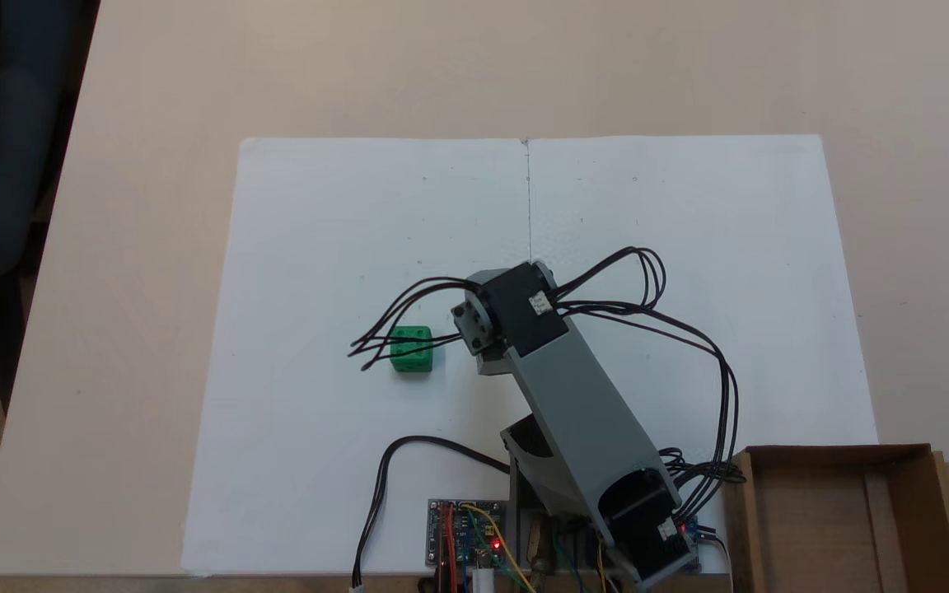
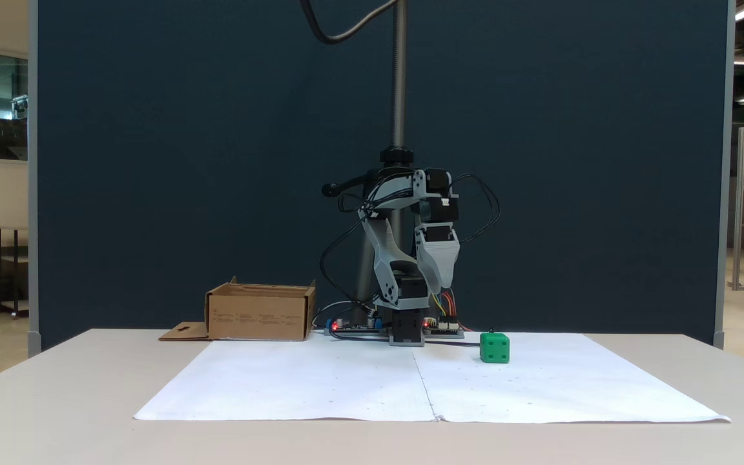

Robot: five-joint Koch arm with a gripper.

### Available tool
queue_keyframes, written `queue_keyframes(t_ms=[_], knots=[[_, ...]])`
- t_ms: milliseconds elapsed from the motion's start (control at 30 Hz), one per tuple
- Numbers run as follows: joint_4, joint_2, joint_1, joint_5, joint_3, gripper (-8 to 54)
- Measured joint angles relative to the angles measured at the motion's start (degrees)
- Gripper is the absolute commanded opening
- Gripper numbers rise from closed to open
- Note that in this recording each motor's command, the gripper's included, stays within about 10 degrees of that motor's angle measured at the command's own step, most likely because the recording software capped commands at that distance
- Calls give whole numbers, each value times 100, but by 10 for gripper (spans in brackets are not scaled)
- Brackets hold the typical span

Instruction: Grasp a green dice and put it in the bin.

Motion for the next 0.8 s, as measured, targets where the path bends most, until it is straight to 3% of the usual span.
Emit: queue_keyframes(t_ms=[300,467,800], knots=[[9,-1274,18,264,-211,487],[18,-1336,-53,290,-220,481],[26,-1336,-360,1556,-220,447]])
